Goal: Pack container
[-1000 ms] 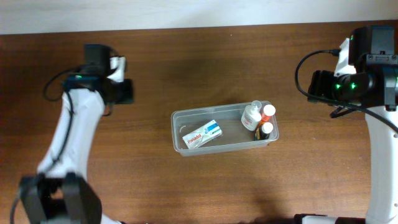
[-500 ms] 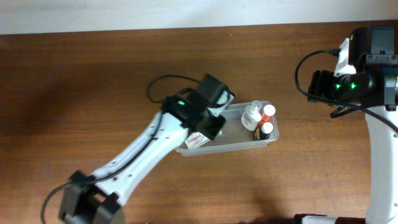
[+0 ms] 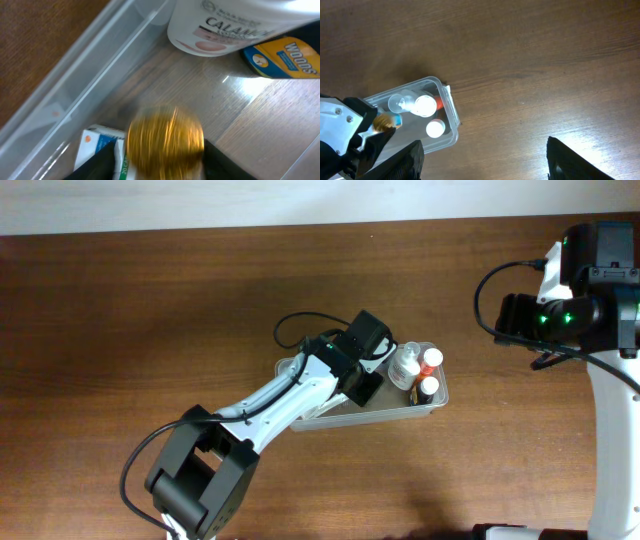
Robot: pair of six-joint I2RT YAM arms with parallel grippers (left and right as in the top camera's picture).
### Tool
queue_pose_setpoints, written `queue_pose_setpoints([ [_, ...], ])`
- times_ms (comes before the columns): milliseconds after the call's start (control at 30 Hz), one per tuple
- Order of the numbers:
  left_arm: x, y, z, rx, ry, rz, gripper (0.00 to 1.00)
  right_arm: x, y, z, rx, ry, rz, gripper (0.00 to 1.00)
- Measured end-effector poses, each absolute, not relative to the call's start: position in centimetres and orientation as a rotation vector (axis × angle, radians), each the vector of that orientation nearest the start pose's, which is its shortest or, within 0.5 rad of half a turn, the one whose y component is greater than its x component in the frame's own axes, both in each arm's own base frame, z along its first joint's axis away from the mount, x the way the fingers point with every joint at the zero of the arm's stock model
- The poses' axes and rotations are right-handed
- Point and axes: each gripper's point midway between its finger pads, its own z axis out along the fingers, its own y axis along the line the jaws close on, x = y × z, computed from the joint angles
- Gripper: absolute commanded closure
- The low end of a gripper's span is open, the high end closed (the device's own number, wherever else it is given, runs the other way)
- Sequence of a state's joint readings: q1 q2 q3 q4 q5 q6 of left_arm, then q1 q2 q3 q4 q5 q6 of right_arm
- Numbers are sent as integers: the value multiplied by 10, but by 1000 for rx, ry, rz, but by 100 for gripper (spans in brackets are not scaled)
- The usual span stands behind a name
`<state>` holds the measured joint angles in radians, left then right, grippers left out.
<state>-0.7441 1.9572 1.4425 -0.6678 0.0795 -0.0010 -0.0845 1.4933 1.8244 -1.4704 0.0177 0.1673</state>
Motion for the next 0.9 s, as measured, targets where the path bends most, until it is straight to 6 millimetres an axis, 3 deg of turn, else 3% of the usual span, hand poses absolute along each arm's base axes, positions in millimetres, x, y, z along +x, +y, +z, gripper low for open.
queue_pose_setpoints([
  [100, 326, -318, 63, 1033, 2593, -303, 25, 313, -30, 289, 343, 2691, 0, 30],
  [200, 328, -317, 72, 1021, 2578, -309, 6, 312, -29, 289, 341, 2694, -1, 30],
  [233, 330, -315, 80, 1005, 2567, -310, 1, 312, -29, 289, 341, 2694, -1, 30],
  [300, 338, -303, 109, 944, 2524, -301, 1, 312, -29, 289, 338, 2696, -2, 30],
  [400, 360, -263, 167, 780, 2442, -271, 1, 313, -30, 290, 331, 2691, -3, 27],
  [433, 370, -241, 187, 695, 2421, -252, 1, 315, -30, 291, 327, 2683, -3, 26],
  [533, 397, -179, 219, 467, 2388, -200, 1, 326, -28, 291, 297, 2659, 14, 23],
  [633, 416, -124, 222, 289, 2406, -132, 1, 340, -26, 281, 261, 2675, 28, 21],
  [733, 423, -86, 216, 180, 2438, -82, 1, 356, -24, 256, 226, 2743, 50, 21],
  [833, 421, -64, 211, 120, 2471, -56, 1, 365, -23, 233, 213, 2813, 64, 21],
  [900, 418, -53, 207, 91, 2497, -43, 1, 364, -22, 227, 209, 2832, 66, 22],
])
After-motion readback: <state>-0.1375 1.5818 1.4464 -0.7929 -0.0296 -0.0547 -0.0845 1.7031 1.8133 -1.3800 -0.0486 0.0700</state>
